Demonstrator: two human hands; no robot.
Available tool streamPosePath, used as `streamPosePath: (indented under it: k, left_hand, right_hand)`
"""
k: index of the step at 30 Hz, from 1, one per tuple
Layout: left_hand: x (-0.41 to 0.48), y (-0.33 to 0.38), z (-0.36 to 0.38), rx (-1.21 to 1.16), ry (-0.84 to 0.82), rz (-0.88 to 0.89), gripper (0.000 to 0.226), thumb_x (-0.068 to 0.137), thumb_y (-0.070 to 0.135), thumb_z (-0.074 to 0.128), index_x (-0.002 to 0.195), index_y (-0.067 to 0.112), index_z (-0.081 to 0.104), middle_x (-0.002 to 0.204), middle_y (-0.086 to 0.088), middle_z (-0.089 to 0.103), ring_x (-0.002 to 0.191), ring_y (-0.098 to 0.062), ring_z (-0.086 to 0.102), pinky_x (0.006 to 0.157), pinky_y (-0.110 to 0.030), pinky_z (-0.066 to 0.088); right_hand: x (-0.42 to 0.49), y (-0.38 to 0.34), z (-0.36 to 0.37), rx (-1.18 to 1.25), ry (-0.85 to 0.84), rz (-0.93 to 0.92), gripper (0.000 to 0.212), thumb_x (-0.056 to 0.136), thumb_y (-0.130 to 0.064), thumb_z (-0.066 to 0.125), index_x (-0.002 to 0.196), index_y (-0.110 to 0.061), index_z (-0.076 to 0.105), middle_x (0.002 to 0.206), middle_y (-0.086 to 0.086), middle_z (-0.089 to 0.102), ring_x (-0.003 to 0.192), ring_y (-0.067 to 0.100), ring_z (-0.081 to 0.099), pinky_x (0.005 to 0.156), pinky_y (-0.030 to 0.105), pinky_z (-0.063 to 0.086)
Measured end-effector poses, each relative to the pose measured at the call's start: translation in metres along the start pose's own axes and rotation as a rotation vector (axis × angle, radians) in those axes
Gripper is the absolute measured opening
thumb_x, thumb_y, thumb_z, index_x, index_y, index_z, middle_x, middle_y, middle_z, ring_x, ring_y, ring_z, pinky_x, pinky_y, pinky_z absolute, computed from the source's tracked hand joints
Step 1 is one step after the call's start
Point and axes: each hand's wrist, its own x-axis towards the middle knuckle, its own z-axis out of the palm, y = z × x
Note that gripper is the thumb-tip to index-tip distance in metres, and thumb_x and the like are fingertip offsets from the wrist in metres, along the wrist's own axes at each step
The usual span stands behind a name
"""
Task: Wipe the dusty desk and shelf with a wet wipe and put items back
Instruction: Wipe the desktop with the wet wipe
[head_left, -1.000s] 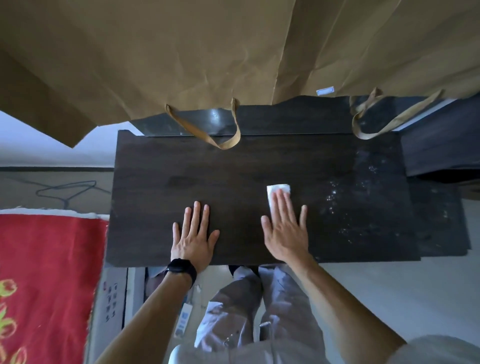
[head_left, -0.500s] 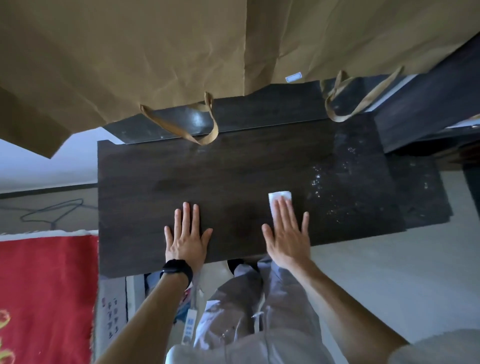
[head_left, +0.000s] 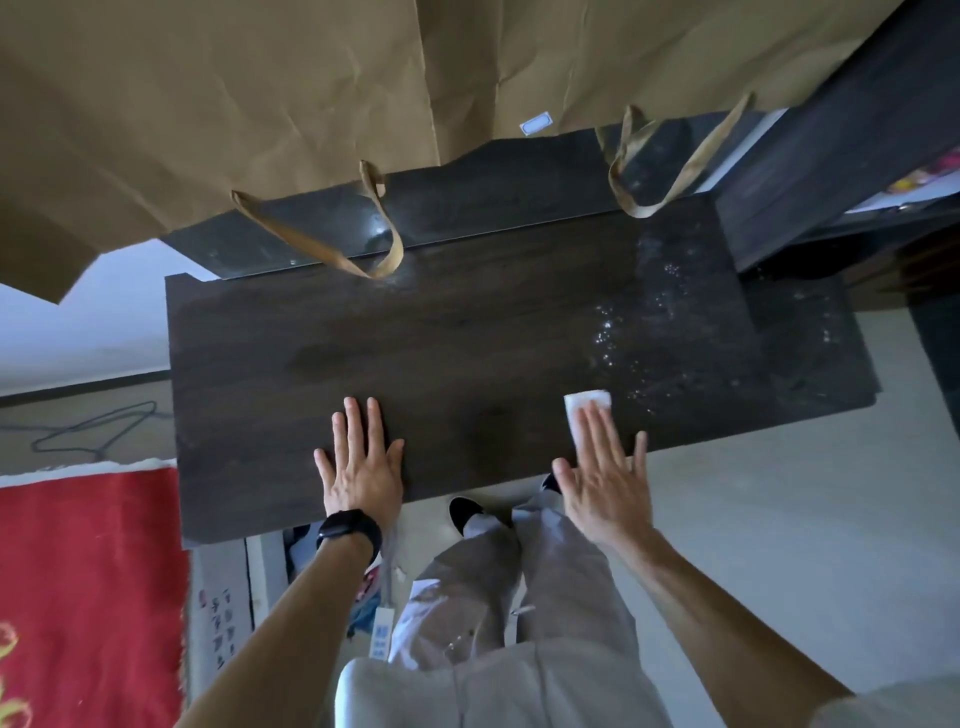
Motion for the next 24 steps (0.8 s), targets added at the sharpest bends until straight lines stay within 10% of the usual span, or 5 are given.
streamPosePath:
  k: [4, 11, 19, 24]
  left_hand:
    - [0.000, 0.004, 0.000, 0.010, 0.017, -0.004, 0.062, 0.104, 0.046, 0.013, 0.157, 0.024, -0.010, 0.165, -0.002, -0.016, 0.152, -0.024, -0.012, 0.122, -0.055, 0.002]
    - [0.002, 0.030, 0.006, 0.108, 0.025, 0.164, 0.060, 0.104, 0.046, 0.017, 0.158, 0.030, -0.004, 0.165, 0.001, -0.012, 0.153, -0.021, -0.009, 0.122, -0.051, 0.004]
    - [-0.002, 0.065, 0.017, 0.050, 0.016, 0.087, 0.071, 0.101, 0.056, 0.017, 0.158, 0.021, -0.007, 0.165, -0.003, -0.016, 0.152, -0.025, -0.012, 0.122, -0.050, 0.003]
    - [-0.002, 0.077, 0.023, 0.031, 0.001, 0.011, 0.076, 0.096, 0.060, 0.007, 0.157, 0.019, -0.010, 0.163, -0.005, -0.021, 0.151, -0.026, -0.016, 0.121, -0.051, 0.001]
  right_hand:
    - [0.013, 0.029, -0.012, 0.024, 0.015, 0.206, 0.073, 0.101, -0.056, 0.009, 0.158, -0.013, -0.003, 0.167, 0.004, -0.006, 0.154, 0.018, -0.007, 0.119, 0.062, 0.011]
    - [0.039, -0.067, -0.001, -0.001, 0.002, -0.341, 0.066, 0.105, -0.050, 0.022, 0.159, -0.019, 0.004, 0.167, -0.004, -0.002, 0.153, 0.011, -0.006, 0.121, 0.058, 0.010]
    - [0.074, 0.046, -0.031, 0.034, 0.036, 0.181, 0.070, 0.100, -0.057, 0.005, 0.158, -0.019, -0.005, 0.167, -0.001, -0.008, 0.152, 0.013, -0.012, 0.120, 0.062, 0.006]
    - [0.062, -0.042, -0.016, 0.052, -0.018, -0.262, 0.065, 0.105, -0.051, 0.015, 0.158, -0.020, -0.005, 0.166, -0.006, -0.010, 0.152, 0.011, -0.013, 0.122, 0.057, 0.000]
